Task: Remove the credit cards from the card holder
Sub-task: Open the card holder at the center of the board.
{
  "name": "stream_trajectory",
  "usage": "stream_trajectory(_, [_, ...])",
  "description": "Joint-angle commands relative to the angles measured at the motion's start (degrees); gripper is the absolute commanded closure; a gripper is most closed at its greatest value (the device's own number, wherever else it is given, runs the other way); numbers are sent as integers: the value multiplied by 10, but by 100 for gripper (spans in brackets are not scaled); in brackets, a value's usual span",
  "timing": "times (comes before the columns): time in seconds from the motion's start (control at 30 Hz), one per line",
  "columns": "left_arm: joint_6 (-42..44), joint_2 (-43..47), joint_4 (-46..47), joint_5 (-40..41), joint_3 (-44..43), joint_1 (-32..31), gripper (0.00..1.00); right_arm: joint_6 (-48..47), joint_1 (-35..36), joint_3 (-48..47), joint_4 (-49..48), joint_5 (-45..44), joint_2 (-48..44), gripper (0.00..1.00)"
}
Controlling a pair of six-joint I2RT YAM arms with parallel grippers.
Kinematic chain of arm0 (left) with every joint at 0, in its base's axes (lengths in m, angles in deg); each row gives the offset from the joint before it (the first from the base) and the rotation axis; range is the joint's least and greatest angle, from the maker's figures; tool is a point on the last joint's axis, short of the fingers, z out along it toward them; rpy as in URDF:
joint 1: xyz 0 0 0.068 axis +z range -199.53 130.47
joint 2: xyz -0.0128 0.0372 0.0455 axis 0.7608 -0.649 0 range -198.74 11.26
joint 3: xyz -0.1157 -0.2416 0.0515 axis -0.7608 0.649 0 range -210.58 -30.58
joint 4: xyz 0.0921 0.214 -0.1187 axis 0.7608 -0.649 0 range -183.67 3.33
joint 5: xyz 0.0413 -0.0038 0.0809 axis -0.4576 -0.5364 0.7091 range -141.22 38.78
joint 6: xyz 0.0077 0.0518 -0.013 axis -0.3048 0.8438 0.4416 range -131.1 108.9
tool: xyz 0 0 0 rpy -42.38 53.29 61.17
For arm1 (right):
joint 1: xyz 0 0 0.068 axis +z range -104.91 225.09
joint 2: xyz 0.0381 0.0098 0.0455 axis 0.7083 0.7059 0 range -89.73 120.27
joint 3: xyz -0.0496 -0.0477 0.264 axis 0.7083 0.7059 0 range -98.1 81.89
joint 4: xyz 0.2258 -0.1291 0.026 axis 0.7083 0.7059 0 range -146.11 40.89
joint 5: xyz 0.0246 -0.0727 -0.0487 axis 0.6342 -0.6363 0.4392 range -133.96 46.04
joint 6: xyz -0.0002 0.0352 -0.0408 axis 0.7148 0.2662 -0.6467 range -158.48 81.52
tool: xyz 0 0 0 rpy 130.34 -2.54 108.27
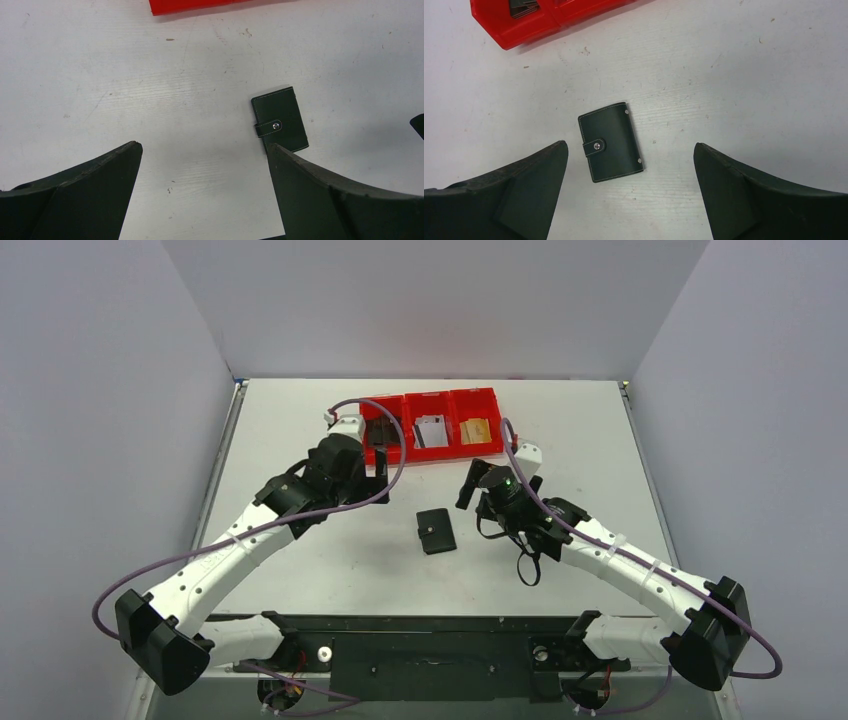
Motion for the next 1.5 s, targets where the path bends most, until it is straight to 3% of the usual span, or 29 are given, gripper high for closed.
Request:
stream_trajectory(0.0, [-10,16,5,8,1,-2,3,4,4,6,3,-25,-18,8])
stream_trajectory(0.67, [-47,-12,14,29,28,-19,3,2,-19,18,1,-18,-14,8])
stream_trajectory(1.07, [-94,-143,19,106,-18,-149,7,1,-118,84,-16,52,-80,8])
stream_trajectory(1.47, [-124,-306,30,123,-99,-215,20,-1,-183,141,-16,99,-151,8])
